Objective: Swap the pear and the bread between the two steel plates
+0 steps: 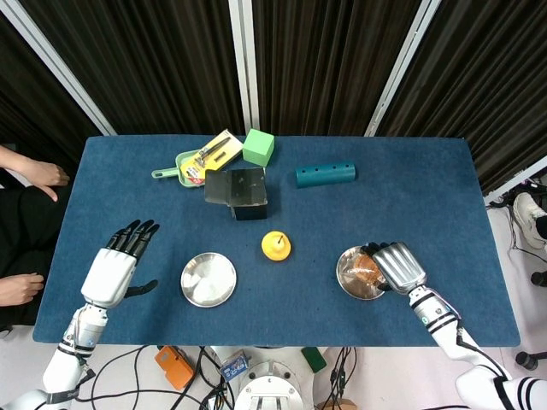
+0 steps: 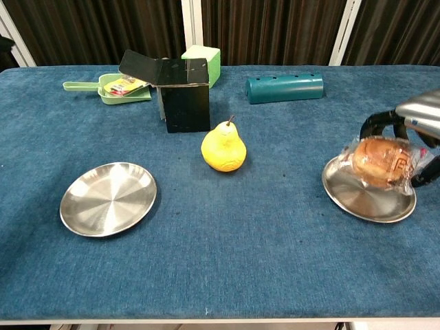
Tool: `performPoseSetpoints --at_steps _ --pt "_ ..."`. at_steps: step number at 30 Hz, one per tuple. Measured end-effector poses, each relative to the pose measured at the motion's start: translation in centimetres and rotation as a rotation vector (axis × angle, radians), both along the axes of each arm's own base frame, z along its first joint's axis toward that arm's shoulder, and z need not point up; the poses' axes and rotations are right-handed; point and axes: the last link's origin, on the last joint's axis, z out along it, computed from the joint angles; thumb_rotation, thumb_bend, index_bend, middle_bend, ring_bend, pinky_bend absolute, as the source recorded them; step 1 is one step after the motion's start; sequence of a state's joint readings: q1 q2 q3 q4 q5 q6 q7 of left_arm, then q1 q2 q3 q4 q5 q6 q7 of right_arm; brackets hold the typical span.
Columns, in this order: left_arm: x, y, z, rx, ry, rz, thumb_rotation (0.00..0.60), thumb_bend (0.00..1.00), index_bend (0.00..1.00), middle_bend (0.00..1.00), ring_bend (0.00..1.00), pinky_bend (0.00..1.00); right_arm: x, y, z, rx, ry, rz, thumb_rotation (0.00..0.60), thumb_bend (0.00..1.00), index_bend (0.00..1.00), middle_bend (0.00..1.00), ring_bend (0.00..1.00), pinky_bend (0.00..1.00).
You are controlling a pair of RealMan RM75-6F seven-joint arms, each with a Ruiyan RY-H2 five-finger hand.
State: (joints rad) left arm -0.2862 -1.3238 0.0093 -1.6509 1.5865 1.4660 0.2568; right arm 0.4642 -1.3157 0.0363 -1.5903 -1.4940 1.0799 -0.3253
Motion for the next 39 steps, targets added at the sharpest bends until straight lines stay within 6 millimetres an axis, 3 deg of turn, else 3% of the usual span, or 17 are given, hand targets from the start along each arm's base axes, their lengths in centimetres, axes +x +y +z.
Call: performPoseSetpoints --at_steps 7,10,14,19,24,26,28,32,39 --pt "-1.7 -1.4 2.3 0.058 -0.005 0.031 0.600 0.01 0.02 0.06 0.06 0.20 4.4 1.9 -0.5 0.042 -0.060 0.132 0.600 0.41 0.73 0.55 0.57 0.67" --pt "-2.4 -1.7 2.6 0.062 -0.005 0.050 0.600 0.01 0.02 0.06 0.06 0.20 6.2 2.4 -1.7 0.070 -0.045 0.188 0.600 0.41 0.72 0.55 0.57 0.67" --pt "-2.9 -1.9 2.7 0.058 -0.001 0.062 0.600 0.01 0.02 0.06 0.06 0.20 9.1 2.9 -4.8 0.126 -0.053 0.235 0.600 0.41 0.67 0.55 0.56 0.67" --pt "-3.3 -1.7 2.6 0.047 -0.005 0.076 0.600 0.01 0.02 0.06 0.05 0.20 11.6 3.3 -8.8 0.200 -0.069 0.244 0.600 0.41 0.49 0.46 0.44 0.65" --pt "-3.6 -1.6 2.3 0.031 -0.006 0.083 0.600 0.01 0.02 0.06 0.05 0.20 12.1 2.7 -11.1 0.200 -0.035 0.238 0.600 0.41 0.30 0.33 0.33 0.61" --pt "-3.6 -1.6 2.3 0.030 -0.007 0.082 0.600 0.01 0.02 0.06 0.05 0.20 12.2 2.4 -11.4 0.203 -0.022 0.236 0.600 0.41 0.12 0.23 0.24 0.54" --pt "-3.6 -1.6 2.3 0.030 -0.009 0.083 0.600 0.01 0.02 0.06 0.05 0.20 12.2 2.4 -11.5 0.214 -0.017 0.235 0.600 0.37 0.01 0.12 0.12 0.44" --pt "-3.6 -1.5 2.2 0.027 -0.009 0.083 0.600 0.01 0.02 0.06 0.05 0.20 12.2 2.7 -11.0 0.249 -0.026 0.234 0.600 0.22 0.00 0.00 0.00 0.35" --pt "-3.5 -1.5 2.4 0.033 -0.010 0.079 0.600 0.01 0.02 0.06 0.05 0.20 11.5 3.5 -7.9 0.216 -0.041 0.266 0.600 0.20 0.00 0.00 0.00 0.34"
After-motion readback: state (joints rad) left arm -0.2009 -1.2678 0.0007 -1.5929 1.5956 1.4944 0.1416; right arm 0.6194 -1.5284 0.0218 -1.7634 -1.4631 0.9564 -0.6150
